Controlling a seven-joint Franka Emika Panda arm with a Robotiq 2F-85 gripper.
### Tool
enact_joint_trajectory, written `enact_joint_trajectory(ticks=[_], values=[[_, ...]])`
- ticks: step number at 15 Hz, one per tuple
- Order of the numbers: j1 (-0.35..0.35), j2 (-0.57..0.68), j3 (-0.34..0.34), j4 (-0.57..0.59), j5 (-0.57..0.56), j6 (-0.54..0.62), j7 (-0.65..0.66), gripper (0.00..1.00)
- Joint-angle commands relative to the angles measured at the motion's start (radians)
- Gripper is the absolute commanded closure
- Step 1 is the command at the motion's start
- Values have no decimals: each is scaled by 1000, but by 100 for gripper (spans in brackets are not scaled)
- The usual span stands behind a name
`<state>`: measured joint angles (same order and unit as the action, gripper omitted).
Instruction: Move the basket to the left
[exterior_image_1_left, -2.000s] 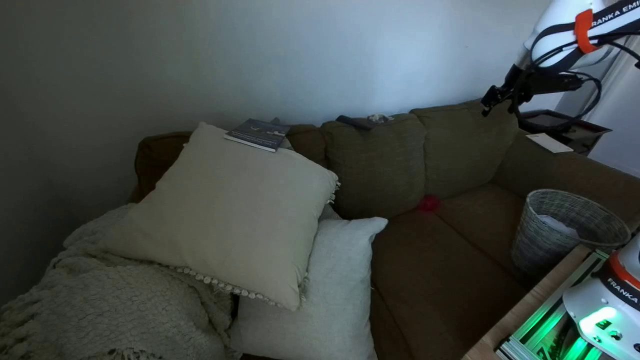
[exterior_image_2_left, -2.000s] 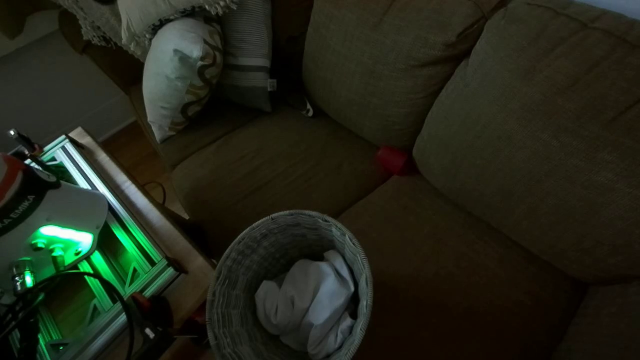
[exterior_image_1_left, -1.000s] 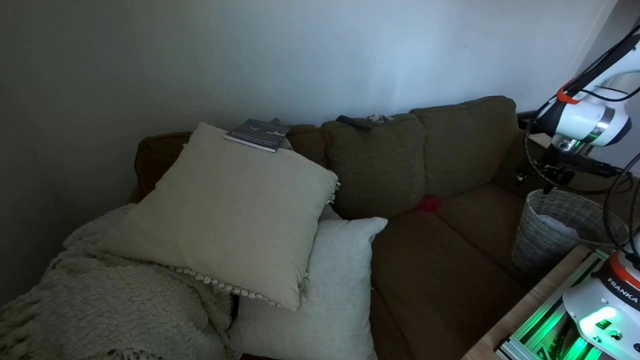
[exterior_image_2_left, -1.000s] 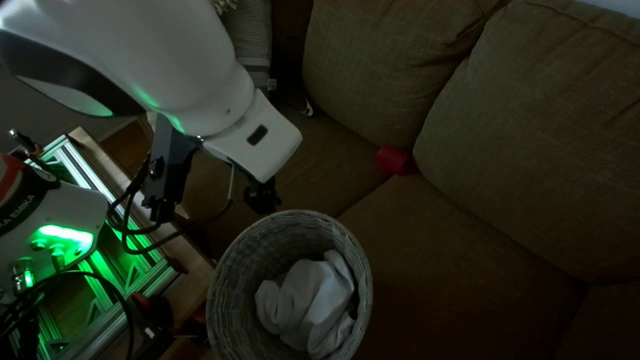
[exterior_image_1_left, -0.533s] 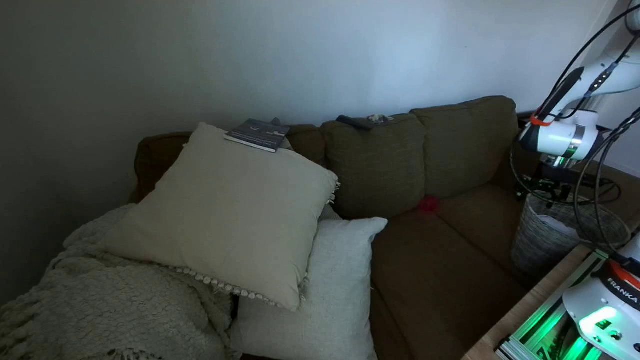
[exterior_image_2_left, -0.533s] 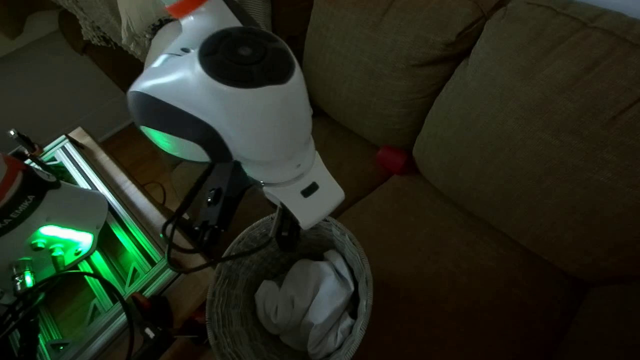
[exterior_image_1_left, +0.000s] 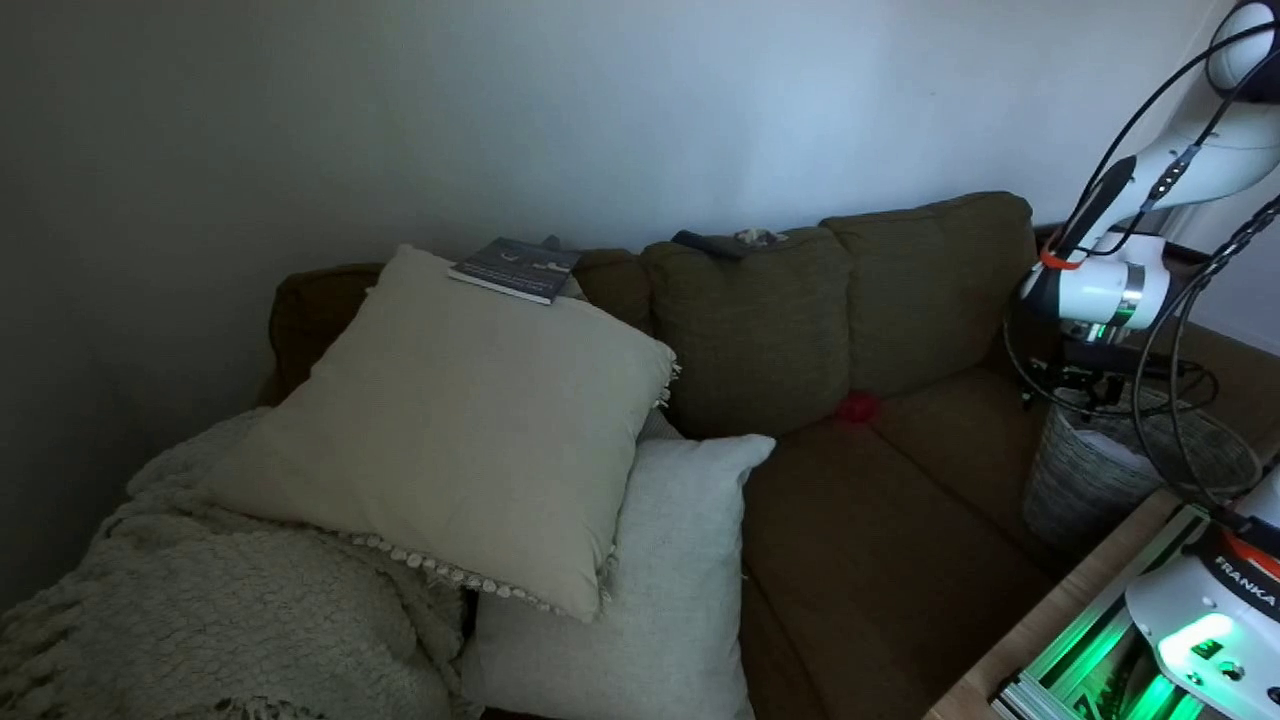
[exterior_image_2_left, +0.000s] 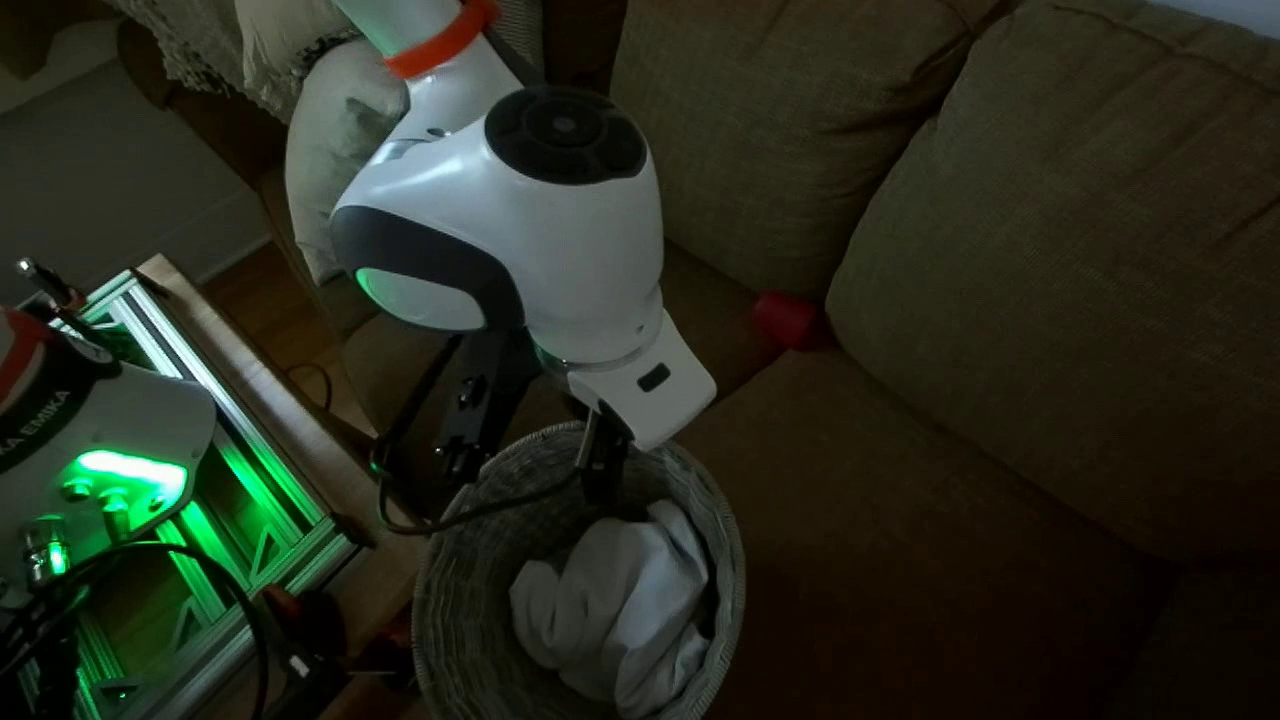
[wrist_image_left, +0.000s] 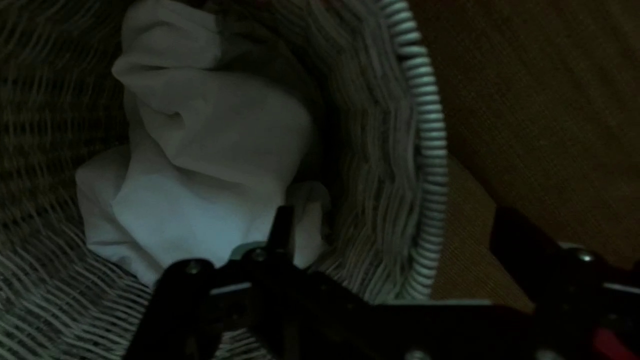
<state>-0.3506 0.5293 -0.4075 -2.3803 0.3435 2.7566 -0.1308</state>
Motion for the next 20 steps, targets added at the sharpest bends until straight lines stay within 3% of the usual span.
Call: enact_joint_trajectory(ticks=[1,4,5,7,10,16,20], values=[[-106,23,123,4,10,95,21,0],[-115,71,155,12,-9,172,74,0],[-90,90,135,8,-23,183,116,25],[-47,106,102,-9,-46,187,176,32],[6,82,78,-55,-86,190,216,56],[254,83,-100,-159,-186,215,341,100],[358,83,-167,-182,-245,207,345,97]])
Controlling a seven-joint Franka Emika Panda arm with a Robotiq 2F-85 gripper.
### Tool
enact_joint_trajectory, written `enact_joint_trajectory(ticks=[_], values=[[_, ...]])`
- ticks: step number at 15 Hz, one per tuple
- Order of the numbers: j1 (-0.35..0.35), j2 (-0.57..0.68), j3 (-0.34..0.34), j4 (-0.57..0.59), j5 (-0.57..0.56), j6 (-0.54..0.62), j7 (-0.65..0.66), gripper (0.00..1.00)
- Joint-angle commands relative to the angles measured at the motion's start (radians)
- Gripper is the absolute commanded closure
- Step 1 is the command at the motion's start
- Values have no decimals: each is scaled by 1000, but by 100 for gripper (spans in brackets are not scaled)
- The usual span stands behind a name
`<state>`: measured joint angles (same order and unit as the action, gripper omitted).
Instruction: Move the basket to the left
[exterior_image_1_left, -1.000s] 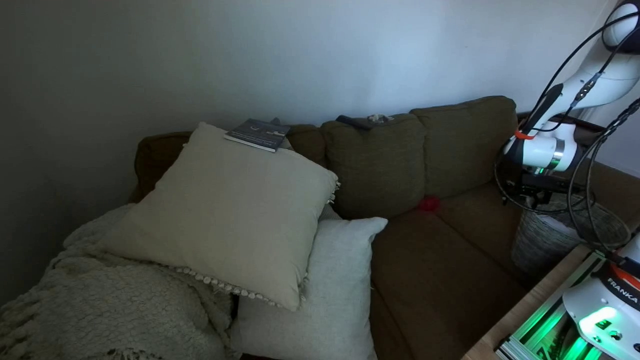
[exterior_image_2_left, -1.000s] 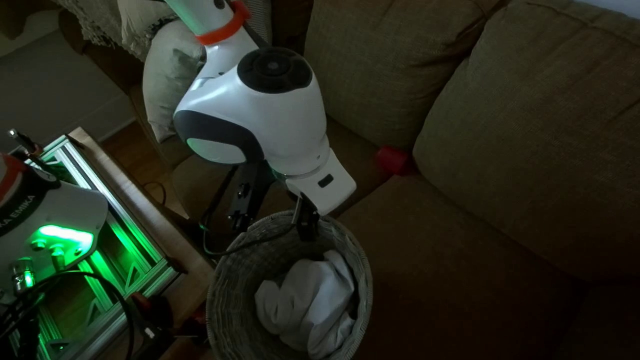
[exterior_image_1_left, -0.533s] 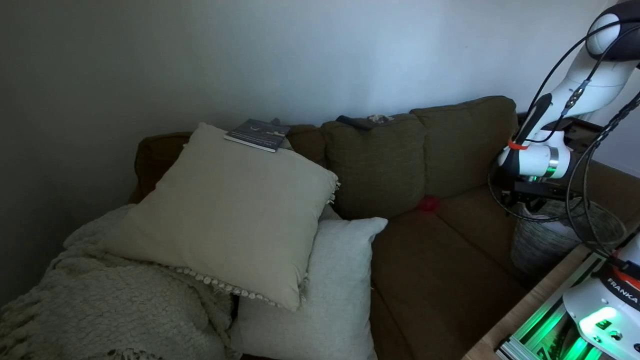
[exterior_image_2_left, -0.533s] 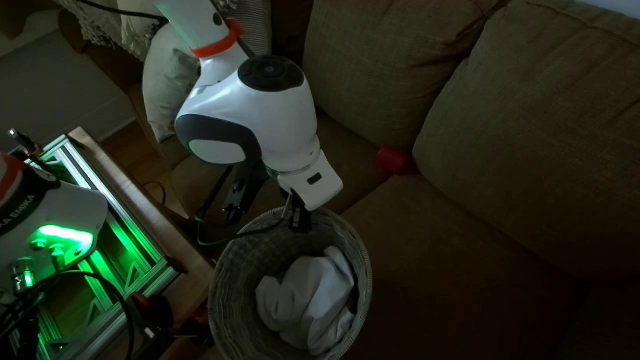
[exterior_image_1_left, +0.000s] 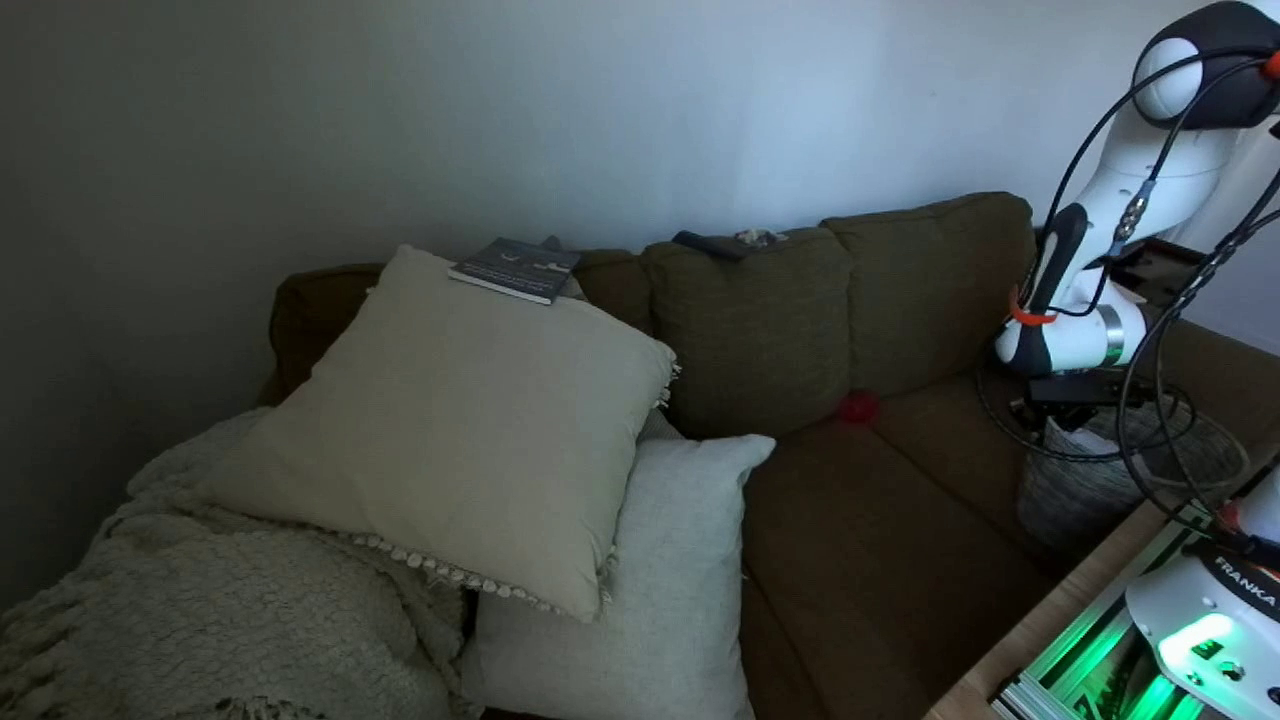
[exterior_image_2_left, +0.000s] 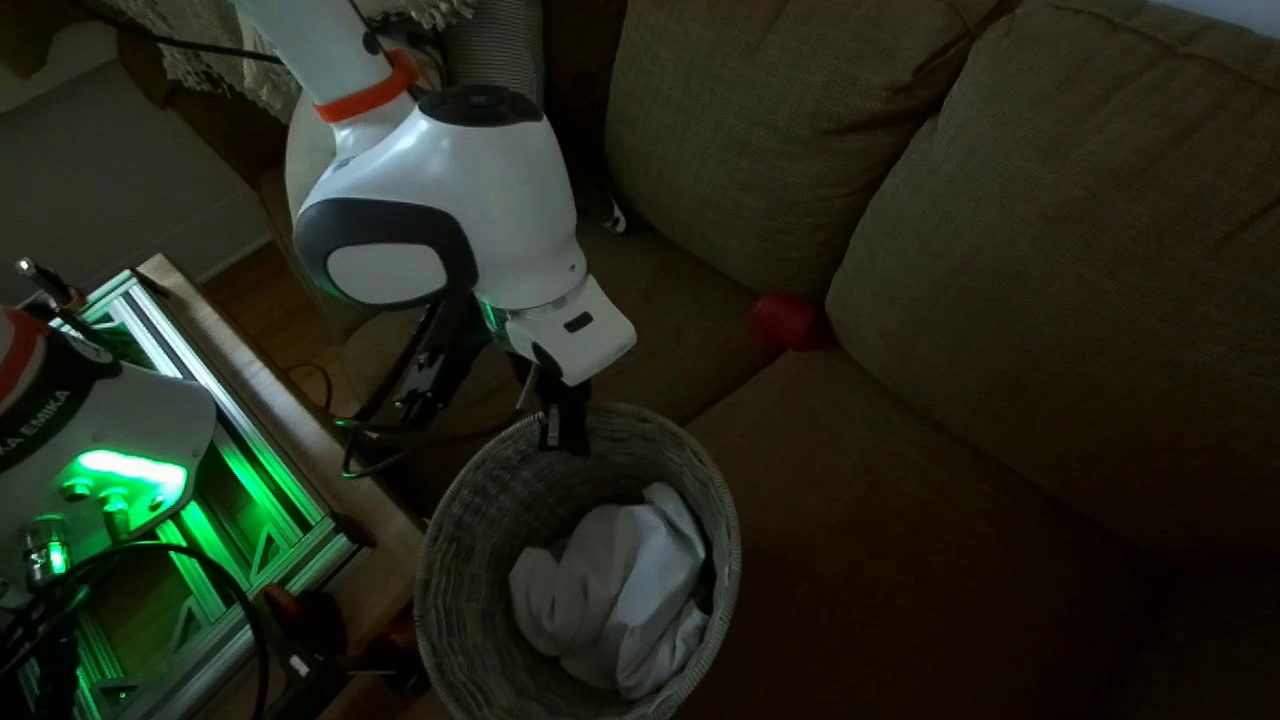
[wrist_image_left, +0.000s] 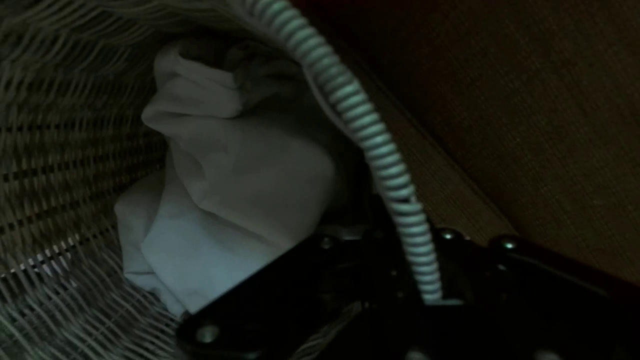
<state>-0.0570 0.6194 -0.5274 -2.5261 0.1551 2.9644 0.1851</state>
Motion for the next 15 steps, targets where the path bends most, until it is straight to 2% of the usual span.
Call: enact_joint_trajectory(ticks=[1,3,5,8,10,12,15], values=[[102,-7,-72,-49,-79,18,23,97],[191,-20,-137,-67,-161,8,-16,97],[352,-20,-235,-97,-245,-10,44,97],[552,-13,-334,-96,-417,-44,154,97],[696,6,-350,-76,-503,-86,252,97],[844,6,-355,-61,-542,-136,300,97],[1043,2,-346,-49,-528,-165,286,97]])
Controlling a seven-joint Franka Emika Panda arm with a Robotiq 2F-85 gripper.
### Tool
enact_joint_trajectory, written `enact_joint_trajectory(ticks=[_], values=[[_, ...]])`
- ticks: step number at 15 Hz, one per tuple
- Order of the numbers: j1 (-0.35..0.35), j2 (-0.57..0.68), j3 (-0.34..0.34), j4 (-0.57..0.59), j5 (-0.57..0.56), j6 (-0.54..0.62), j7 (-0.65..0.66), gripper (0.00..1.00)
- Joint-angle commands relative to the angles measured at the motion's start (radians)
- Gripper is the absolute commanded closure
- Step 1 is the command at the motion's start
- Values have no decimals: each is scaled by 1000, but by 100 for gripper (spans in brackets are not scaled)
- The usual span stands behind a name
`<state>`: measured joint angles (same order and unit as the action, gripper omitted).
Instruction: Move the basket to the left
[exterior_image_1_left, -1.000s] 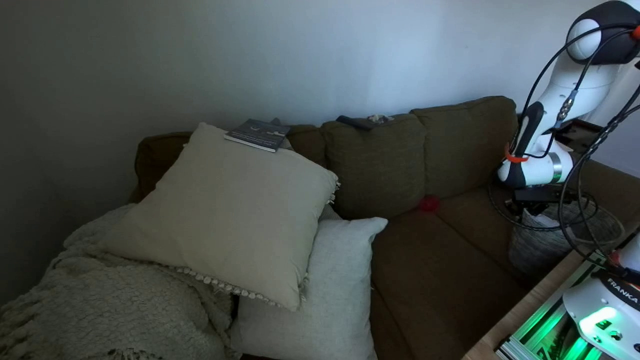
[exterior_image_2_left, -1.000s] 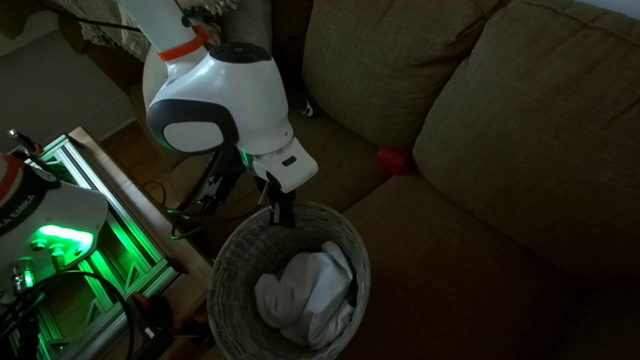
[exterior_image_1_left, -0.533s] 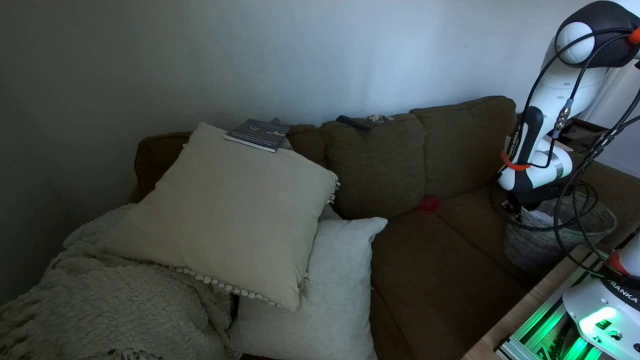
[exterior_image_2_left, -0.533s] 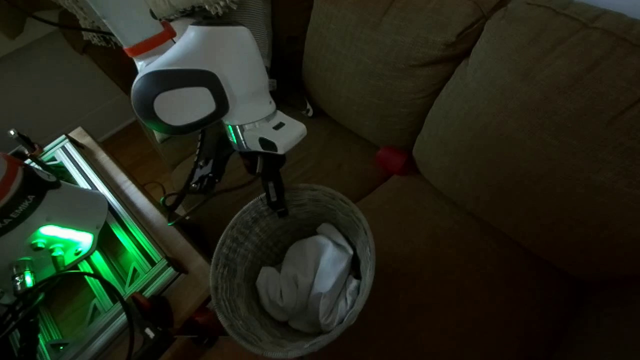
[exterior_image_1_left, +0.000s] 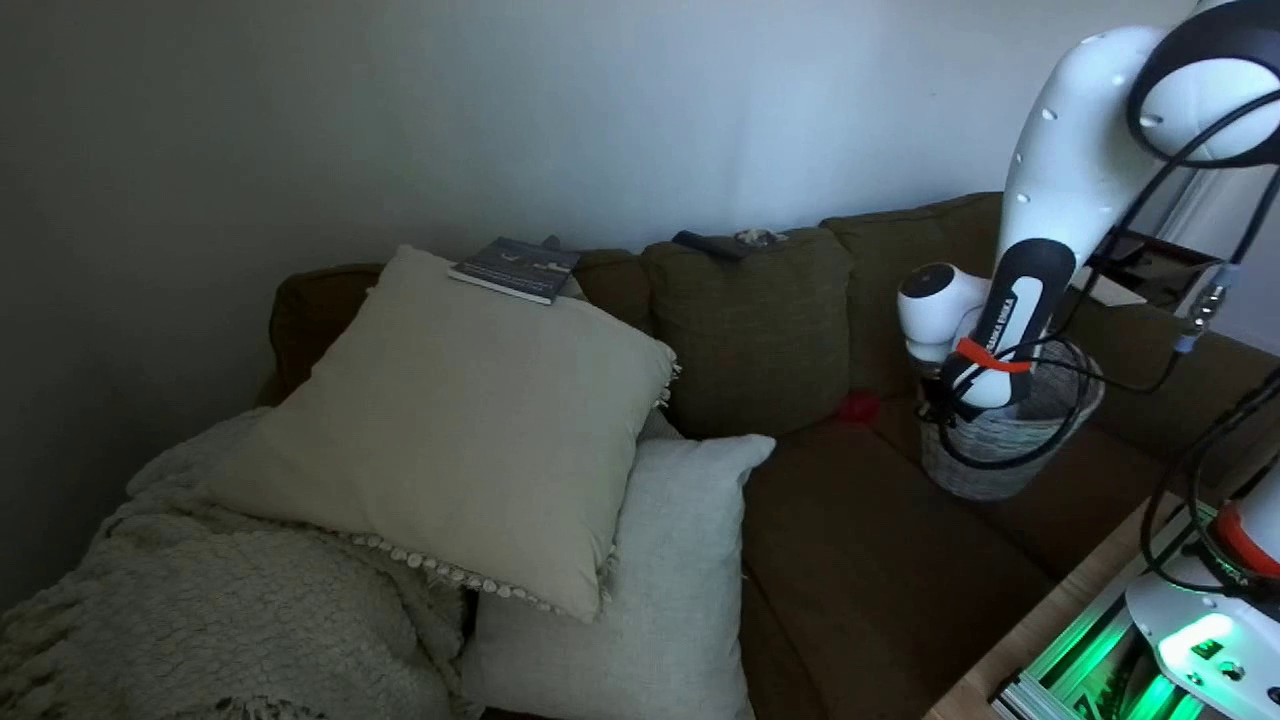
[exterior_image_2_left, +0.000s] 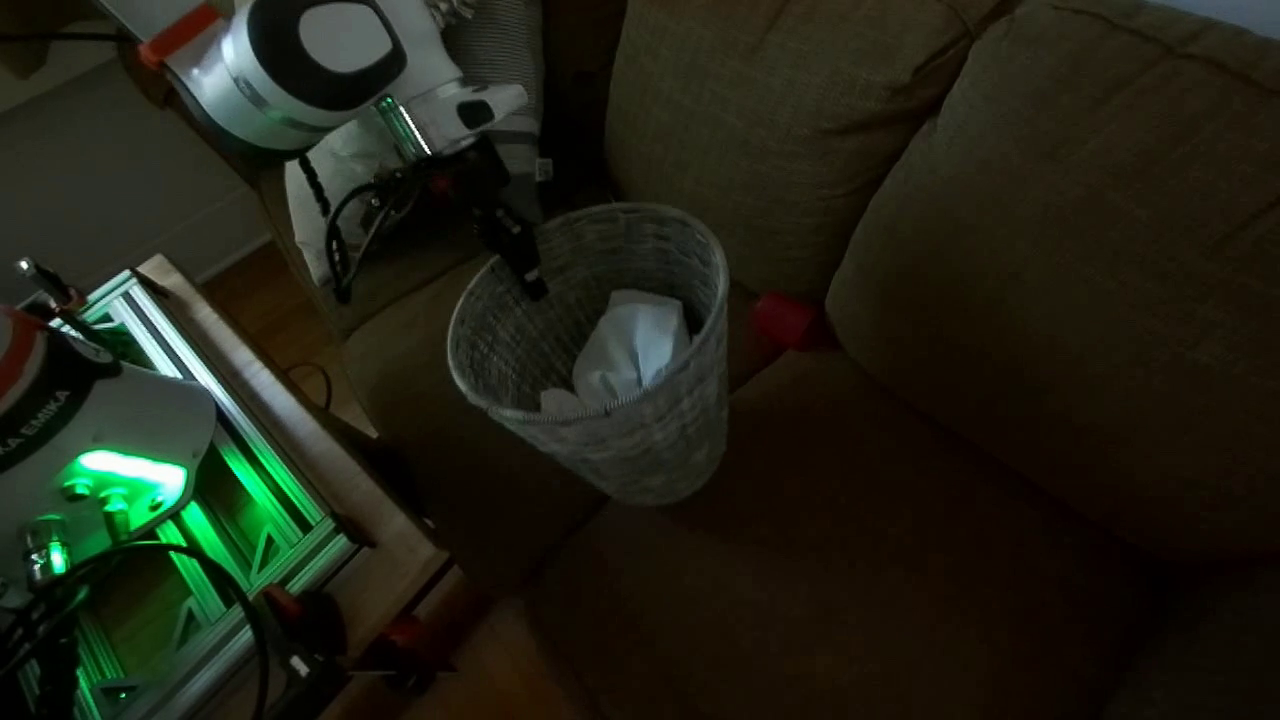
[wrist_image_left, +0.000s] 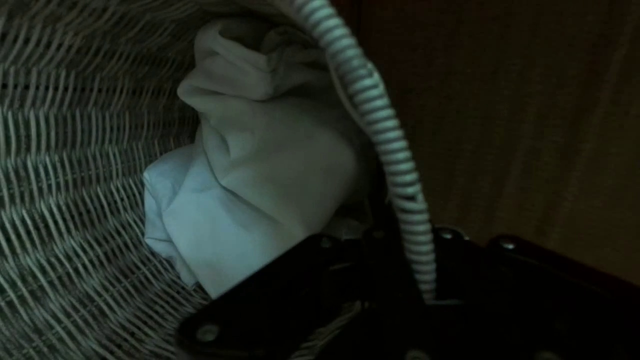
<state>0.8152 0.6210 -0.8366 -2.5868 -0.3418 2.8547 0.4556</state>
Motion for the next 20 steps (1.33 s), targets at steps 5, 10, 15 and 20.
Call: enact_joint_trajectory(ticks=[5,10,15,20], values=[[290,5,-16,6,-2,19,-42,89],[325,7,-61,-20,-17,69,-101,89],[331,25,-21,18,-10,39,-126,97],[432,18,76,67,-52,72,-173,97]])
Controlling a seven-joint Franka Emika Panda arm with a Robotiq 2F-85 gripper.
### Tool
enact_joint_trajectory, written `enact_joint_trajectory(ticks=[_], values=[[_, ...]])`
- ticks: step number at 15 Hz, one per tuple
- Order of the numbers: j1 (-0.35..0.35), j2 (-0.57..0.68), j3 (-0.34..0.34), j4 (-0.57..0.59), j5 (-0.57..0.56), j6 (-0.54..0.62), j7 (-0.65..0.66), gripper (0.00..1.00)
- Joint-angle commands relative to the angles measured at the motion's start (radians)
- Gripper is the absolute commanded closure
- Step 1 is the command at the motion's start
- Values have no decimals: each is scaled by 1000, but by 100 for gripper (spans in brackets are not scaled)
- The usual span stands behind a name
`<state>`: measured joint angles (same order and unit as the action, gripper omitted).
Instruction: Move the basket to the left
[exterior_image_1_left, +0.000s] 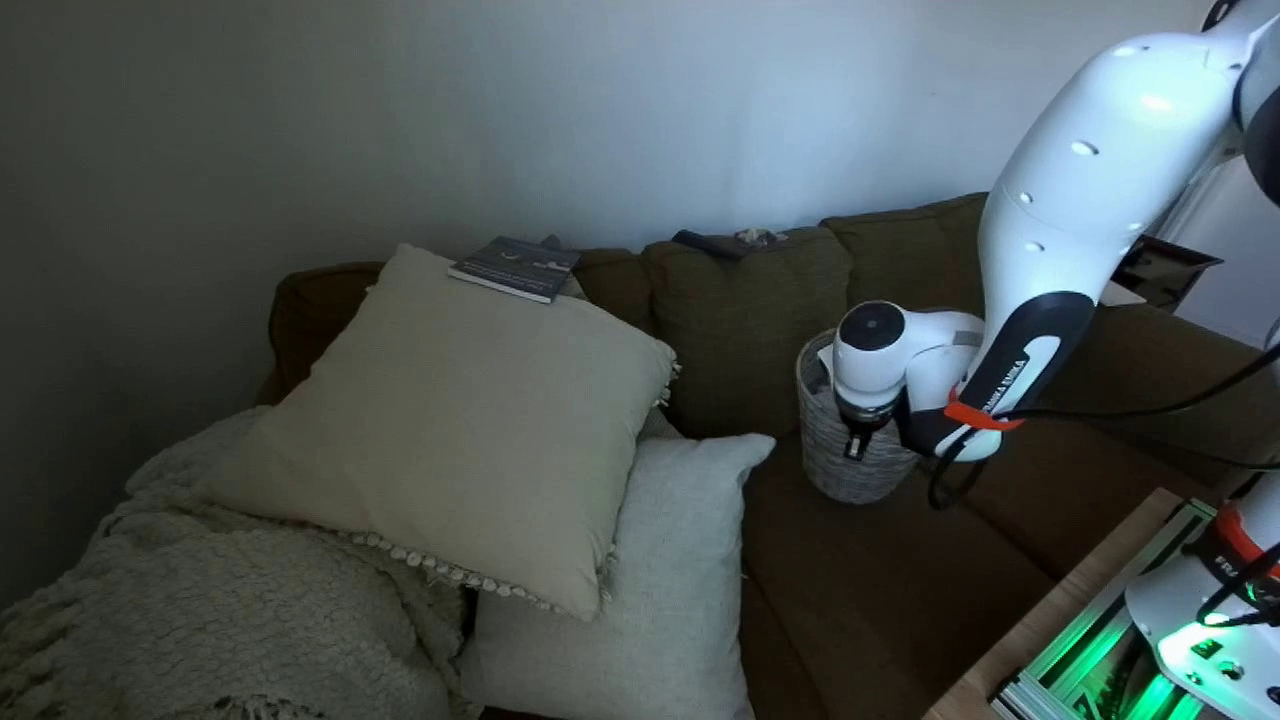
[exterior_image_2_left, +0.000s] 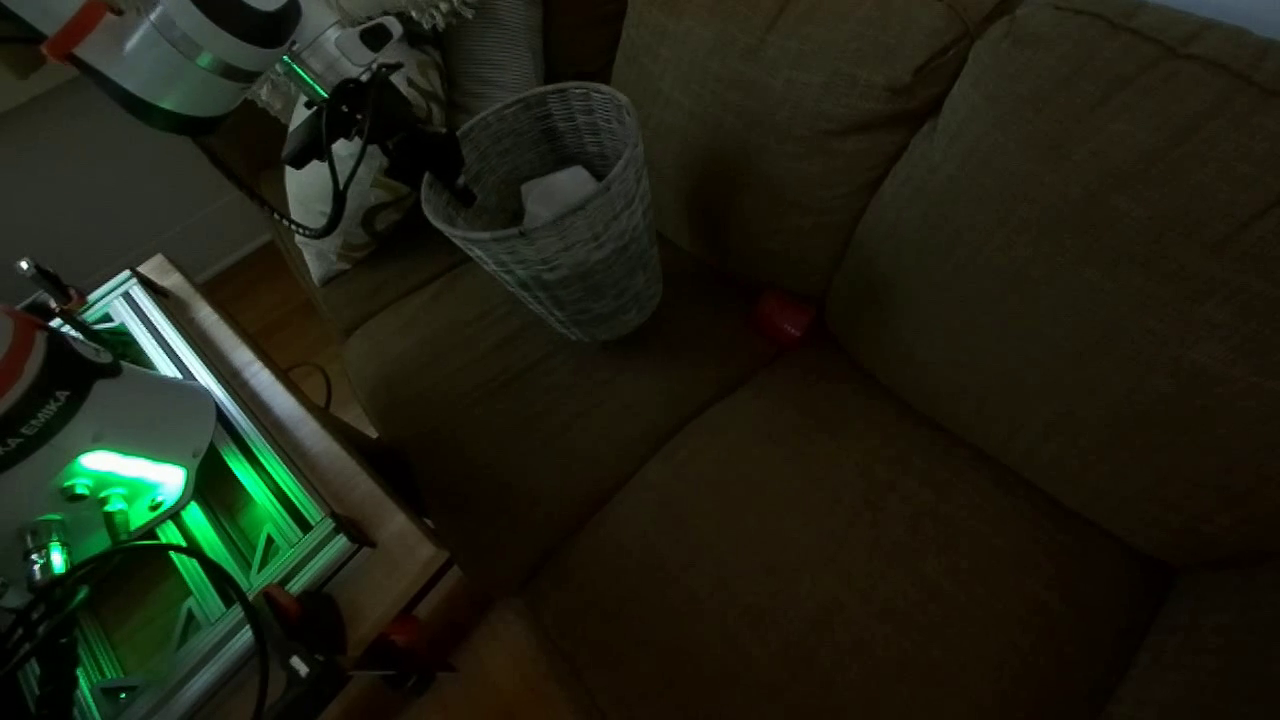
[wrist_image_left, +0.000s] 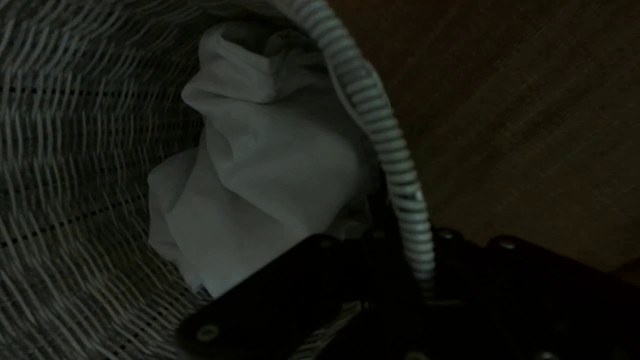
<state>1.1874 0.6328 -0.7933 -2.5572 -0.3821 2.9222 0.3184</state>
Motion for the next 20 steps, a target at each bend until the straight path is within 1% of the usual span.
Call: enact_joint_trajectory(ticks=[1,2,4,6,7,8,9,10,11,12,13,16,17,18,19,20], values=[[52,8,70,63,-12,8,-61,97],[23,15,124,92,-9,23,-93,97],[-36,41,207,142,-15,60,-155,97],[-127,79,290,192,-6,98,-218,97],[-175,106,318,217,-1,112,-240,97],[-254,117,372,238,9,114,-275,97],[-305,126,409,258,13,111,-300,64],[-349,126,443,278,12,88,-325,63],[-354,116,443,289,1,63,-333,56],[-334,97,421,290,-16,49,-326,49],[-292,71,377,280,-42,39,-313,42],[-136,-24,242,243,-143,-46,-261,18],[-44,-62,170,234,-198,-101,-219,12],[10,-98,130,233,-258,-145,-194,5],[77,-134,87,246,-325,-223,-150,0],[164,-156,31,256,-366,-288,-114,0]])
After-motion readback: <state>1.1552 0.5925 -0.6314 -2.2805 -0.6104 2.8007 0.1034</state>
